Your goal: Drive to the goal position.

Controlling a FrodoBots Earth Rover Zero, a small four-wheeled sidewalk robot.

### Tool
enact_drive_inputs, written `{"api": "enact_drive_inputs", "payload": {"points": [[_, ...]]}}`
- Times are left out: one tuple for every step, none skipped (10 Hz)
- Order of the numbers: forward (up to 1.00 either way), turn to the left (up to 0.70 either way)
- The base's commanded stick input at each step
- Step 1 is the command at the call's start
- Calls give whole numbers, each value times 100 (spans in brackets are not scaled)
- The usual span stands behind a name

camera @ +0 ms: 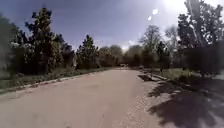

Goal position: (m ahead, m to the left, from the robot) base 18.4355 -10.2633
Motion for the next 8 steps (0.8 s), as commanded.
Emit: {"api": "enact_drive_inputs", "payload": {"points": [[70, 0], [70, 0], [70, 0], [70, 0], [70, 0], [70, 0], [70, 0], [70, 0]]}}
